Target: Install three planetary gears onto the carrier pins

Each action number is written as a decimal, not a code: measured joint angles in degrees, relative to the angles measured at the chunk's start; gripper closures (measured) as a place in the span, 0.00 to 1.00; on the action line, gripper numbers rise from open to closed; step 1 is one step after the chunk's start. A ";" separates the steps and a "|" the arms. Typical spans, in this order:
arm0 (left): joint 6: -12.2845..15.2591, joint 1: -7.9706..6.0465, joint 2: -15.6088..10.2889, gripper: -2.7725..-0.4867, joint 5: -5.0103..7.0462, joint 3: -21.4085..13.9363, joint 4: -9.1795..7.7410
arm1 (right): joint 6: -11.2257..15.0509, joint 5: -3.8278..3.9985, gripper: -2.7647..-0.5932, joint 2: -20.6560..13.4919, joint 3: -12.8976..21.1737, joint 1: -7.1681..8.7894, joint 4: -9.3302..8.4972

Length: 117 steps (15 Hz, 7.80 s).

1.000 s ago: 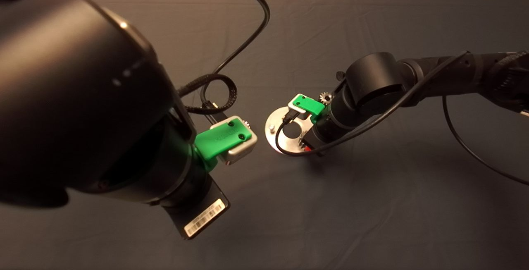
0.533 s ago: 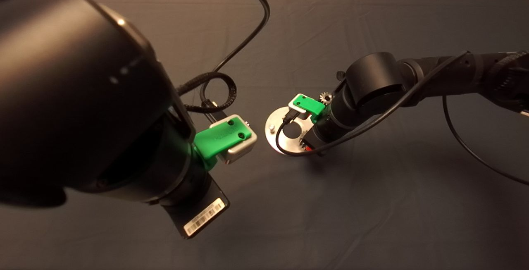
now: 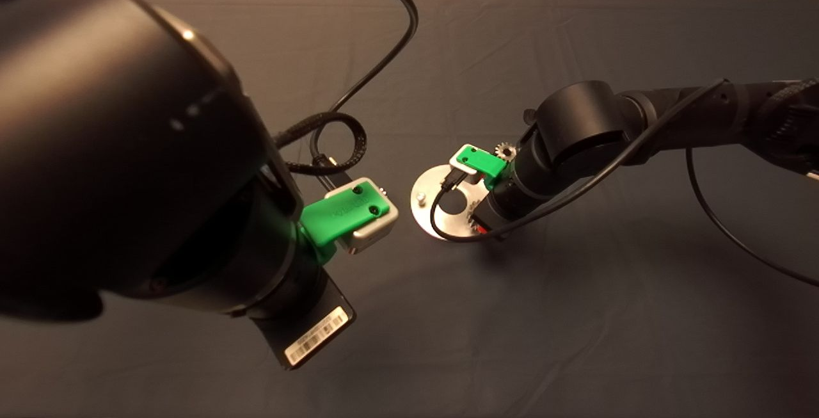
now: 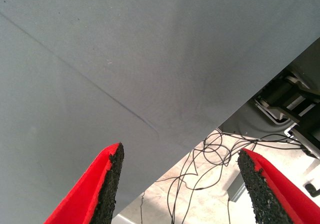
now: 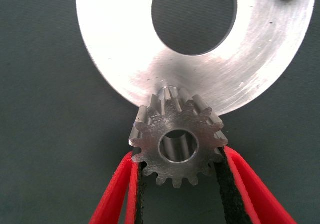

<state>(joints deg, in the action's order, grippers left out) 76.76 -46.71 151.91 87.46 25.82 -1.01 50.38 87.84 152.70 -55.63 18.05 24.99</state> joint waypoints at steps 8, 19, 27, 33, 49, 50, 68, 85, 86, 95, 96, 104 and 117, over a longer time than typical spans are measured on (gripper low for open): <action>0.00 -0.57 0.00 0.50 -0.01 0.00 0.00 | 0.00 0.01 0.88 -0.07 2.39 -0.61 0.02; 0.00 -0.67 0.00 0.50 0.00 0.00 0.00 | -0.78 0.03 0.88 0.37 1.03 -0.59 3.58; 0.00 -0.96 0.00 0.50 0.00 0.00 0.00 | -0.85 0.03 0.88 0.66 0.59 -0.61 3.89; 0.00 -1.12 -0.01 0.50 0.00 0.00 -0.01 | -0.85 0.01 0.88 0.61 0.62 -1.06 3.89; 0.00 -1.16 -0.17 0.50 0.00 0.00 0.00 | -1.41 0.01 0.88 -0.33 2.02 -3.74 6.94; 0.00 -1.21 -0.19 0.50 0.00 0.00 -0.02 | -1.55 0.03 0.88 -0.33 2.02 -3.97 7.30; 0.00 -1.57 -0.20 0.50 0.00 0.00 -0.02 | -2.79 -0.02 0.81 -0.33 1.67 -4.72 8.28; 0.00 -1.93 -0.20 0.50 0.00 -0.09 -0.02 | -2.95 -0.14 0.62 0.02 0.54 0.47 7.75; 0.00 -1.93 -0.20 0.50 0.00 -0.09 -0.02 | -2.95 -0.14 0.62 0.02 0.51 1.37 7.50; 0.00 -1.93 -0.33 0.50 0.00 -0.11 -0.02 | -9.35 -0.21 0.62 -0.83 -9.28 4.99 4.41; 0.00 -1.91 -0.33 0.50 0.00 -0.11 -0.02 | -11.13 -0.21 0.62 -1.05 -12.24 4.99 4.36; 0.00 -1.93 -0.33 0.50 0.00 -0.20 -0.02 | -17.55 -0.19 0.62 -1.88 -27.14 4.96 4.02; 0.00 -1.93 -0.33 0.50 -0.02 -0.20 -0.04 | -17.98 -0.36 0.61 -0.28 -27.96 7.79 -10.91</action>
<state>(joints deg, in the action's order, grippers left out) 76.76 -48.64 151.58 87.43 25.62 -1.05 32.40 87.48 152.42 -83.59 25.84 14.08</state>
